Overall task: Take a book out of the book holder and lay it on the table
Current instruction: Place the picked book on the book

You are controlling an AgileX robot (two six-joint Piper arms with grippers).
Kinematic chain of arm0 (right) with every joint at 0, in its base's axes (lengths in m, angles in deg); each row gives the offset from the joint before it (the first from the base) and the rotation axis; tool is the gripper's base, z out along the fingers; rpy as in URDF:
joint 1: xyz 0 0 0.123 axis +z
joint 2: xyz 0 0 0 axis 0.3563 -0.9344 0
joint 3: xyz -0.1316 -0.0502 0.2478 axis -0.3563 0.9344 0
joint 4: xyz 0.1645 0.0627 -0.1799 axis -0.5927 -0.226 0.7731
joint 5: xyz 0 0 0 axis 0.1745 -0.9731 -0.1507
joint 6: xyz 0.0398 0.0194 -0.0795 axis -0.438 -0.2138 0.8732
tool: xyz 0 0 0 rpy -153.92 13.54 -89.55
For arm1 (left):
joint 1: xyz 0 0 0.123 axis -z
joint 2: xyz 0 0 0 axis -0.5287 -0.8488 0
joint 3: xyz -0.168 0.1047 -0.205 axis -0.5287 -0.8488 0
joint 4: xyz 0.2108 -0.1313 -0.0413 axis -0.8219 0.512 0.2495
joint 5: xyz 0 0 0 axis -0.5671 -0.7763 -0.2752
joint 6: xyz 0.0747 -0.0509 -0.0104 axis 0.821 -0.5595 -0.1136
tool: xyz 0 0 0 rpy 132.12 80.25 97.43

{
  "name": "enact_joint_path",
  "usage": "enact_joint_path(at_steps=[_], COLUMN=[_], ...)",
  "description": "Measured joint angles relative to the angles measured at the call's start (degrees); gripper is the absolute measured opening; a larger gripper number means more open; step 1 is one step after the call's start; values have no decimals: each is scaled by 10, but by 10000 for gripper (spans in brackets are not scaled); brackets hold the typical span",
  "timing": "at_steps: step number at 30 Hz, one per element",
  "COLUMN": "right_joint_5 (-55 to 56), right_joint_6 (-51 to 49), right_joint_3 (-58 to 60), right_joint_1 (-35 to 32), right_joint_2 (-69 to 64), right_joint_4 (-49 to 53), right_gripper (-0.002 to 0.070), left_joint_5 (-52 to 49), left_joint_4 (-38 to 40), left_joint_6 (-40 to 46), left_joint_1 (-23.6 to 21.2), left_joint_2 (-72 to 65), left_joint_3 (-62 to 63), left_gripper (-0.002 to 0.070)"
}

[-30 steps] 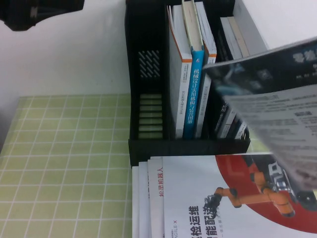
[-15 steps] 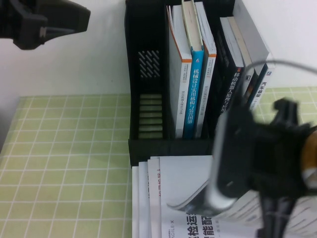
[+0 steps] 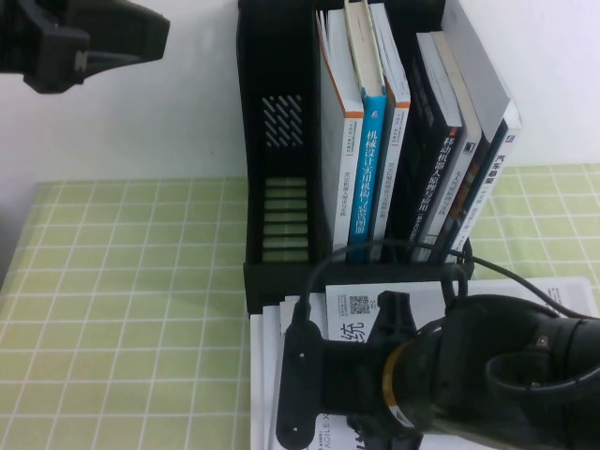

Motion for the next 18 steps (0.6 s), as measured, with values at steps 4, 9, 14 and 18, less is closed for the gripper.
enact_joint_path(at_steps=[4,9,14,18], right_joint_5=[19,36,-24,-89], right_joint_6=[12,24,94,218], right_joint_3=[-2,-5,-46,-109], right_joint_1=[0,0,14,30], right_joint_2=[4,29,49,72], right_joint_4=[-1,-46,-153,-288], right_gripper=[190,360,479,488], left_joint_5=[0,0,-2,-13], left_joint_4=[0,0,0,-1], left_joint_6=[0,0,-1,-1], left_joint_1=[0,0,0,0], left_joint_2=[0,0,0,0], left_joint_3=[0,0,0,0], left_gripper=[344,344,344,316])
